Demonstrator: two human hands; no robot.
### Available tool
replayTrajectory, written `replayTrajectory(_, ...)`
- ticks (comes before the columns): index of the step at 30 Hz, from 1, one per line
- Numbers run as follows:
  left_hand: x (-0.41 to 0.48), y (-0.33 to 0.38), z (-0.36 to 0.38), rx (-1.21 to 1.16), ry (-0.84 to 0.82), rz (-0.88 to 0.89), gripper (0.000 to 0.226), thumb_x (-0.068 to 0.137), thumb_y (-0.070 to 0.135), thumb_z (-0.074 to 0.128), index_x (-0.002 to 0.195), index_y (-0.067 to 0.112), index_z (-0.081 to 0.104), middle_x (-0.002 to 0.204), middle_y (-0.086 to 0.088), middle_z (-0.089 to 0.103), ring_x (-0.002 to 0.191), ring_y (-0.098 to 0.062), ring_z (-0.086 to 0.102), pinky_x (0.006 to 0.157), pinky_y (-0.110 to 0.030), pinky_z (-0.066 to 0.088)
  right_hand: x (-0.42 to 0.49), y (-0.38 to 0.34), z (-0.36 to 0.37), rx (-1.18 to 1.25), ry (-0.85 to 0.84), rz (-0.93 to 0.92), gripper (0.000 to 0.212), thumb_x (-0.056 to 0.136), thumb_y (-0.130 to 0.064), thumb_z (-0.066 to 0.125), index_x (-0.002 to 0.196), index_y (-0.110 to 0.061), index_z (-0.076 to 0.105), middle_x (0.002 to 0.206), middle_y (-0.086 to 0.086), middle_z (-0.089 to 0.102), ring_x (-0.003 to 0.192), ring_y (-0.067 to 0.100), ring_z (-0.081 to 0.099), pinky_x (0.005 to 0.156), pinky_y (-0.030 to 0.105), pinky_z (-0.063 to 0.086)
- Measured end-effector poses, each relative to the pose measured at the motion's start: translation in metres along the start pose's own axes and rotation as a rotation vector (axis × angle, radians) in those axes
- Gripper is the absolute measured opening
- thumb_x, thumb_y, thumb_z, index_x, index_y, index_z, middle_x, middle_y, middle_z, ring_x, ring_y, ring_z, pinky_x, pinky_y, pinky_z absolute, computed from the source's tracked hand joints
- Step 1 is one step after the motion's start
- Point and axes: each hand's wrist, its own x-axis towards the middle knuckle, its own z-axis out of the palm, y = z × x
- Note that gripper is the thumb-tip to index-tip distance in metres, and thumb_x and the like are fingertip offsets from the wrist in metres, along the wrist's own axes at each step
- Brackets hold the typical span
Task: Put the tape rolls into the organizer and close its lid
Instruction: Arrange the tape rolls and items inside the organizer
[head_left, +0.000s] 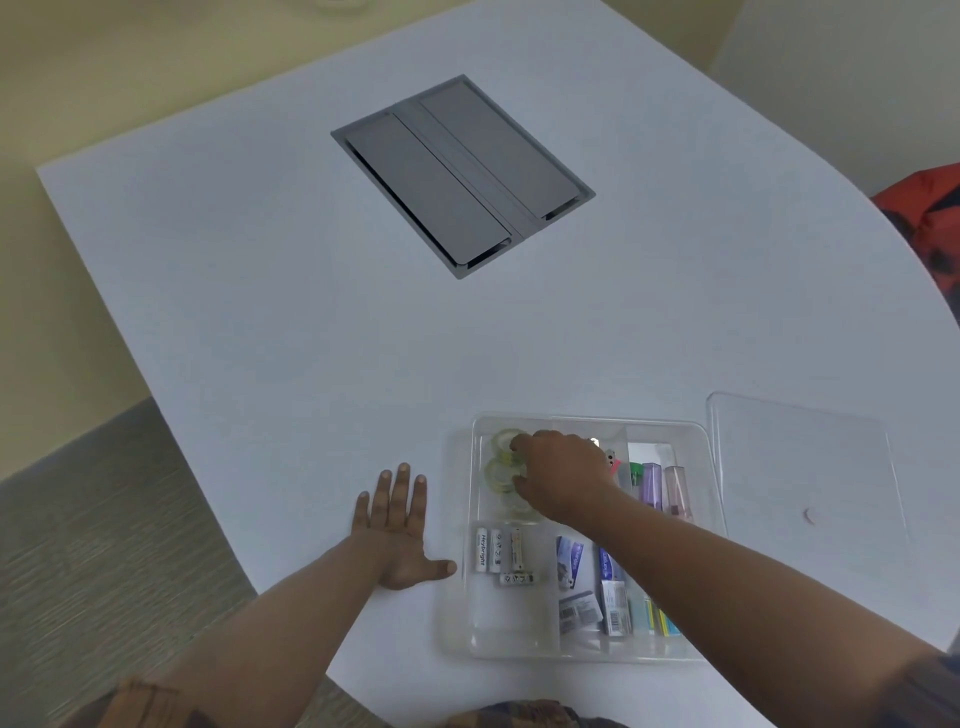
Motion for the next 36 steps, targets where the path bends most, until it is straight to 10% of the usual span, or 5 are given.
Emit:
replayTrajectory(4, -0.002, 0.001, 0.001, -0.008, 0.017, -0.004, 0.114, 0.077, 0.083, 0.031, 0.123, 0.014, -0.047, 0.131, -0.01, -0.057, 0.128, -0.032, -0.048, 0.113, -0.055, -0.019, 0.004, -0.004, -0.003, -0.075, 0.001, 0.029, 0.016, 0.084, -0.016, 0.057, 0.099, -0.021, 0.064, 0.083, 0.002, 0.065, 0.06, 0.025, 0.049, 0.054, 0.029, 0.032)
replayTrajectory(18, -0.002, 0.001, 0.002, -0.016, 0.03, -0.002, 0.113, 0.077, 0.082, 0.032, 0.123, 0.015, -0.047, 0.132, -0.01, -0.056, 0.127, -0.031, -0.048, 0.113, -0.055, -0.02, -0.025, 0.004, -0.017, -0.086, -0.046, -0.105, 0.019, 0.089, -0.026, 0.06, 0.105, -0.024, 0.069, 0.101, -0.001, 0.055, 0.08, 0.028, 0.064, 0.061, 0.032, 0.046)
replayTrajectory(36, -0.002, 0.001, 0.003, -0.033, 0.032, 0.003, 0.114, 0.077, 0.081, 0.034, 0.125, 0.017, -0.046, 0.132, -0.009, -0.057, 0.128, -0.031, -0.048, 0.113, -0.054, -0.02, 0.001, -0.013, 0.001, -0.136, -0.065, -0.095, 0.019, 0.077, -0.009, 0.064, 0.093, -0.019, 0.067, 0.088, 0.001, 0.054, 0.071, 0.025, 0.061, 0.044, 0.024, 0.016)
